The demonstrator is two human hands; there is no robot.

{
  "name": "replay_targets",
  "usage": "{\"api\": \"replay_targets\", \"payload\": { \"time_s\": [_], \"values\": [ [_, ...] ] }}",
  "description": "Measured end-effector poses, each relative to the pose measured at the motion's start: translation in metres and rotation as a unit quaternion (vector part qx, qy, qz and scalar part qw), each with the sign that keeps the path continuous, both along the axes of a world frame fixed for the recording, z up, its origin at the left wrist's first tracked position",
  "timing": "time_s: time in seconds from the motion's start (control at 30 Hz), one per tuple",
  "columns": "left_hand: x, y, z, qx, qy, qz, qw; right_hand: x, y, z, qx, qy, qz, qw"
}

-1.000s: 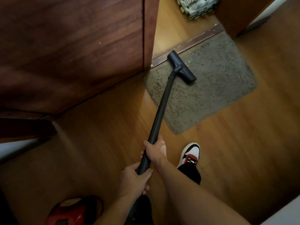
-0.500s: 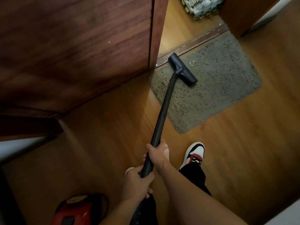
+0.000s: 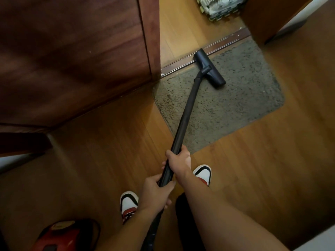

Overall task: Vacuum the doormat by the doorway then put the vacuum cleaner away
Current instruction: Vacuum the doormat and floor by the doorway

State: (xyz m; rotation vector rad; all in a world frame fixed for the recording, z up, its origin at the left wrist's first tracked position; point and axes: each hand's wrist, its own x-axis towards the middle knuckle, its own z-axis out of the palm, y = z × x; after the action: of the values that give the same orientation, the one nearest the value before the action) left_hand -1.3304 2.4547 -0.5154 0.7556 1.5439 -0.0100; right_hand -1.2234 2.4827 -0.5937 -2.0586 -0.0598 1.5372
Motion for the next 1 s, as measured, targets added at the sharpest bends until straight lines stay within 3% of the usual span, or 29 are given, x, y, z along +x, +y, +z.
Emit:
{"api": "replay_targets", "payload": {
  "time_s": [0.43,1.0],
  "values": [
    [0.084,0.018,0.004,0.005,0.003,0.007,1.000,0.083,0.025,0.011,-0.001,-0.013,0.024,1.000],
    [-0.047,-0.017,0.014,-0.028,0.016,0.013,0.999,-0.037,-0.011,0.028,-0.034,-0.003,0.013,0.999]
  ]
}}
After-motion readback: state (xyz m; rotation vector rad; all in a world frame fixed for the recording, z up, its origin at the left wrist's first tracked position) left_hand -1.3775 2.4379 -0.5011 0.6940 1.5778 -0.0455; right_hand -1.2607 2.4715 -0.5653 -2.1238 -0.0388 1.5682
